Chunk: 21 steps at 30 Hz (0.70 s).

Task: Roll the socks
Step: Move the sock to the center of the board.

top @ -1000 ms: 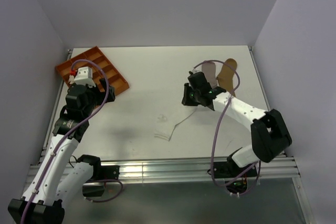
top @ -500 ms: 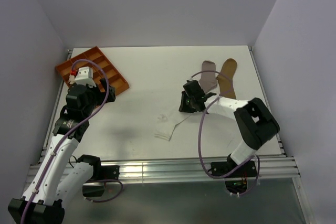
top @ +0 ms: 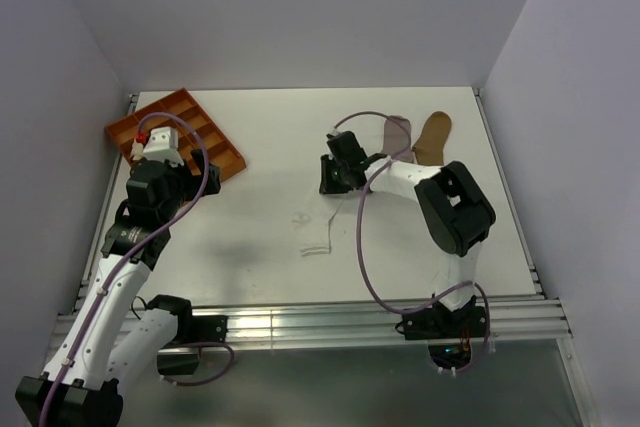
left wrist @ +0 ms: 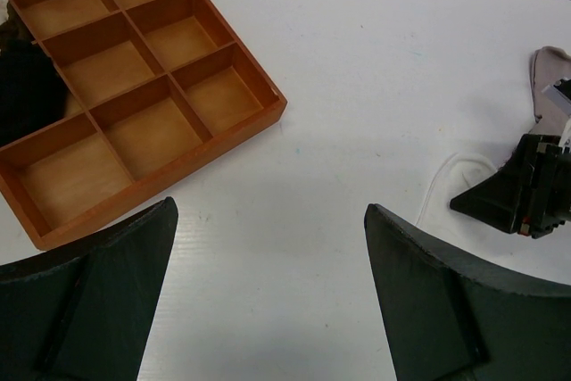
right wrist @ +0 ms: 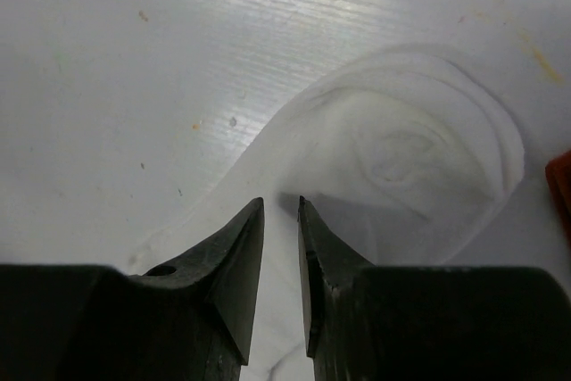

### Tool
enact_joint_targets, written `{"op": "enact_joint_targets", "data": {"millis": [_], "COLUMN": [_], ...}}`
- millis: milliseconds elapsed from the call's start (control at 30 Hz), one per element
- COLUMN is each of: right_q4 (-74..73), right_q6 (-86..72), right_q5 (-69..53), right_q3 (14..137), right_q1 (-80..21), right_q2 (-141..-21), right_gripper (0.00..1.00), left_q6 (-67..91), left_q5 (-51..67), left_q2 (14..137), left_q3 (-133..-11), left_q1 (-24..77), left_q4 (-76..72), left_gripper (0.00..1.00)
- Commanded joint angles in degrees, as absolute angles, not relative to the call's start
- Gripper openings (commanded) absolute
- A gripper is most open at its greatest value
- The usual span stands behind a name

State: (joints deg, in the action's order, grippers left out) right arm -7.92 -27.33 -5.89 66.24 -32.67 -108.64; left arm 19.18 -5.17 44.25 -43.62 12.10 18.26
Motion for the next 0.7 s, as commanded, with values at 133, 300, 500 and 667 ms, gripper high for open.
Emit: {"op": "enact_joint_targets", "data": {"millis": [133, 300, 500, 667], "right_q4": [-16.1, -17.7, -14.9, -14.3], "right_q6": [-16.1, -16.6, -21.7, -25.7], "right_q5": [-3.1, -3.0, -4.2, -2.5], "right_q3": [64.4, 58.7, 58.9, 63.4], "right_q1": [-36.6, -41.4, -46.9, -49.7], "right_q2": [-97.3, -93.2, -96.5, -102.6], "right_gripper": [0.31, 0.31, 0.31, 0.31], "left_q6": [18.5, 18.5, 18.5, 18.5], "left_q5": [-3.9, -3.6, -3.7, -3.9], "left_q2": [43.8, 43.8, 43.6, 43.2], "left_q3": [-45.1, -45.1, -45.1, -45.0], "left_q1": [12.4, 12.5, 12.6, 12.6], "left_q4": [16.3, 16.3, 16.3, 16.5], "left_gripper": [0.92, 0.92, 0.92, 0.92]}}
